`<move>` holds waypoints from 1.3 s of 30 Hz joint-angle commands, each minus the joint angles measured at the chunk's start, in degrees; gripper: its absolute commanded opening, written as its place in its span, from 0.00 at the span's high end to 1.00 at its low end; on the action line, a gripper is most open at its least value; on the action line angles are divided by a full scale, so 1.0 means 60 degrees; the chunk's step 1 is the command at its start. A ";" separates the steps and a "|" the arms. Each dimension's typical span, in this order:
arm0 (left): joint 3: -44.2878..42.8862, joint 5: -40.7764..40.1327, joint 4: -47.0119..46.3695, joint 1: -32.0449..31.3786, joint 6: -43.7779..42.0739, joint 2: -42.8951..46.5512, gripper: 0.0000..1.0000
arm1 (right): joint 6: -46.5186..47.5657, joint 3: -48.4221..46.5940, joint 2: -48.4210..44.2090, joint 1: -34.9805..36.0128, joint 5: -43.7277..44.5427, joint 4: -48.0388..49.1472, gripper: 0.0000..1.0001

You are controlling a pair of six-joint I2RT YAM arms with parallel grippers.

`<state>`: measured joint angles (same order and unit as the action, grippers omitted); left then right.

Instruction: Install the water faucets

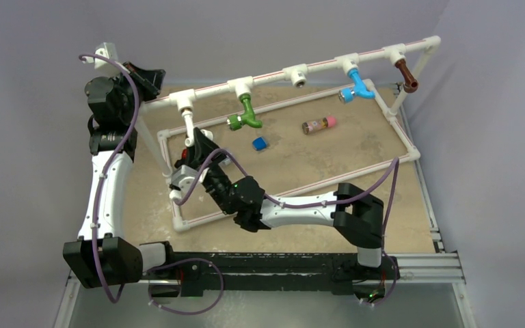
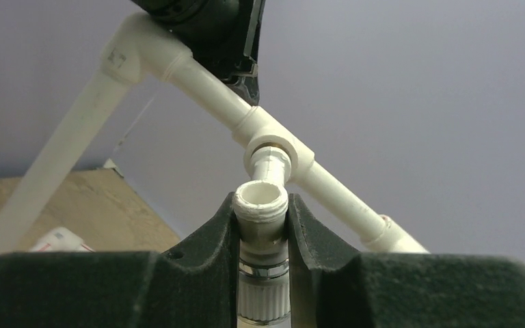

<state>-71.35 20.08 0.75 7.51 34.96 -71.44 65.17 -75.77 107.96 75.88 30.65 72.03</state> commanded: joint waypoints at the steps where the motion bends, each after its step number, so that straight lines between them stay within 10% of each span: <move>1: 0.1125 0.0902 0.3830 0.0078 -0.0041 -0.0631 1.00 | -0.2504 -0.0342 0.0118 0.0083 0.0991 0.0911 1.00; 39: 0.1153 0.1078 0.3772 0.0111 0.0018 -0.0632 1.00 | -1.6709 -0.0815 -0.0425 0.0056 0.4539 0.1487 1.00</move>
<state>-71.35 21.23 0.49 7.86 35.31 -71.50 -13.17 -80.53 110.24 77.38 53.32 76.82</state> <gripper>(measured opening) 0.002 0.300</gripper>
